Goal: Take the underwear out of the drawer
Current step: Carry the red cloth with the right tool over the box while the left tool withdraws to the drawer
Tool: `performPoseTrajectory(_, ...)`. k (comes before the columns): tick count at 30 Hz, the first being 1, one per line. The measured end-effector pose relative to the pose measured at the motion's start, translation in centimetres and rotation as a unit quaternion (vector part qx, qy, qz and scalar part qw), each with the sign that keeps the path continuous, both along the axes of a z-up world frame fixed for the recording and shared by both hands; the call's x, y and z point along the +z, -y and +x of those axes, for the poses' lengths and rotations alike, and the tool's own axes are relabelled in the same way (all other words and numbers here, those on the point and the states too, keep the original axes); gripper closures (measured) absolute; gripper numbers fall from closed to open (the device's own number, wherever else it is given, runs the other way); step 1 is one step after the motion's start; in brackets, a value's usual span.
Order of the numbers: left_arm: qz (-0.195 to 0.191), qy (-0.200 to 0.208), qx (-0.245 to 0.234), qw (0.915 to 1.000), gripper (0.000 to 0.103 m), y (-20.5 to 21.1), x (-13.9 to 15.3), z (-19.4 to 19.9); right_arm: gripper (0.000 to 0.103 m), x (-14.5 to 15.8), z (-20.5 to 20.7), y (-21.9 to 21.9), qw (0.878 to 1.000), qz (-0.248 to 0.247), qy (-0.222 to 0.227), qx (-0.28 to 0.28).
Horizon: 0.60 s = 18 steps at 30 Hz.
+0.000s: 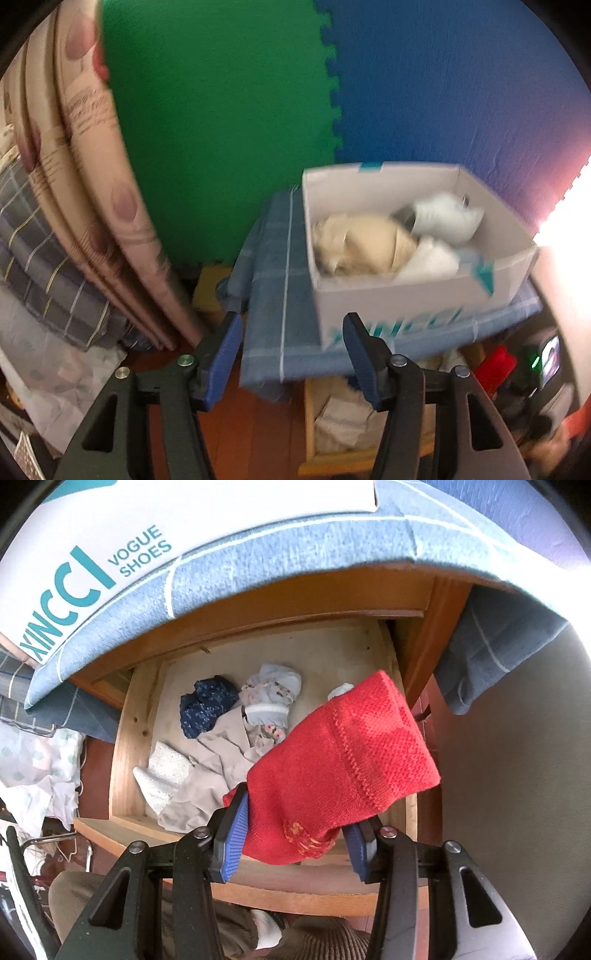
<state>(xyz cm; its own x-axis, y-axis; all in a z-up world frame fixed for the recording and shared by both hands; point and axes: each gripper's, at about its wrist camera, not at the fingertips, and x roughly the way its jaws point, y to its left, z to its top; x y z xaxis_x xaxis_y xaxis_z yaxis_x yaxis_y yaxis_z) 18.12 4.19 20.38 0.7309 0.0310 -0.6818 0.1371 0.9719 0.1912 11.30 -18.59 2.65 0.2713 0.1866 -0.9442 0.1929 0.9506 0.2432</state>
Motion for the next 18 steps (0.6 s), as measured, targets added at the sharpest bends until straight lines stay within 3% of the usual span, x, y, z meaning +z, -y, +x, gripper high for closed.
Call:
performPoseTrajectory(8, 0.008, -0.062, 0.045, 0.9970, 0.045, -2.2, -8.6, -2.9, 0.059, 3.0, -0.8, -0.4, 1.000, 0.005, 0.020, 0.022)
performPoseTrajectory(18, -0.010, -0.091, 0.065, 0.9936, 0.045, -2.6, -15.0, -4.6, 0.059, 12.1, -2.7, -0.2, 0.995, -0.006, 0.076, 0.065)
